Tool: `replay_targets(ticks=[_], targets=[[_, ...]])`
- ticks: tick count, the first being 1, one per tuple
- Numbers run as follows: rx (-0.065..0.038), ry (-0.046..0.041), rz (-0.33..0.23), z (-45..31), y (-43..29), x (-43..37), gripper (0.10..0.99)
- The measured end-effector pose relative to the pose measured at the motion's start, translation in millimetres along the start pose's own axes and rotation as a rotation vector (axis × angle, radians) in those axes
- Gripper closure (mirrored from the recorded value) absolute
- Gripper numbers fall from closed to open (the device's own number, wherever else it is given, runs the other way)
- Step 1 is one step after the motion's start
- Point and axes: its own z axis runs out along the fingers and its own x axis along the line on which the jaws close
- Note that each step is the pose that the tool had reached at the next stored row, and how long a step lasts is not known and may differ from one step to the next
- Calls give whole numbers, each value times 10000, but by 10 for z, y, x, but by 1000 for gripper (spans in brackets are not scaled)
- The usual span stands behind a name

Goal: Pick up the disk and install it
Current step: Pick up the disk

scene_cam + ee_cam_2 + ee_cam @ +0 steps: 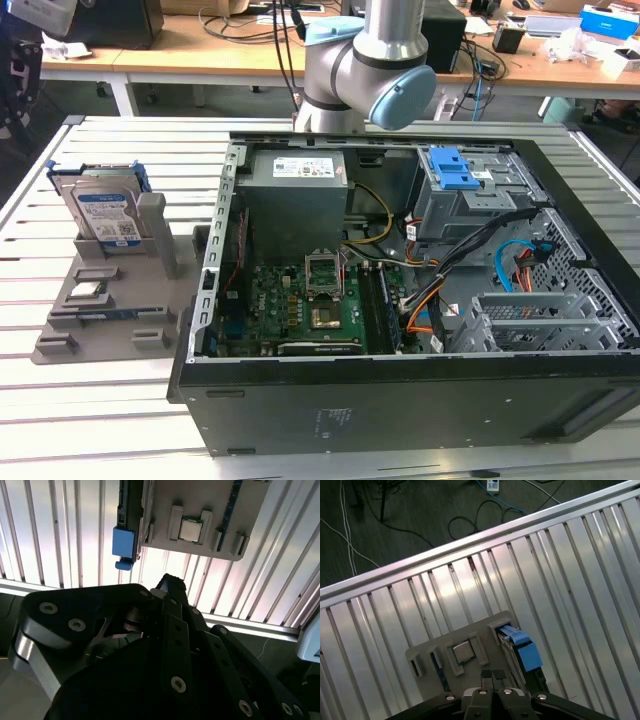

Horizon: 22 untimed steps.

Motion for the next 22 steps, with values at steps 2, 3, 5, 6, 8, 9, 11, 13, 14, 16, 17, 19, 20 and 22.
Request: replay_targets(ticks=[2, 3, 5, 6, 8, 9, 11, 13, 14, 16, 17, 19, 20, 22], targets=[[-5, 9, -187, 0, 0, 0, 980], [-7, 15, -306, 0, 0, 0, 980], [-12, 23, -498, 0, 0, 0, 980], [-14, 28, -617, 0, 0, 0, 980], [-18, 34, -736, -1, 0, 0, 980], [-19, 37, -812, 0, 0, 0, 980], [-24, 47, -1025, 0, 0, 0, 980], [-29, 57, -1243, 0, 0, 0, 980], [-32, 61, -1341, 0, 0, 0, 980], [-37, 70, -1546, 0, 0, 0, 980], [-39, 76, -1678, 0, -1, 0, 980], [-42, 81, -1789, 0, 0, 0, 980], [-44, 85, -1869, 0, 0, 0, 980], [-47, 90, -1986, 0, 0, 0, 980]])
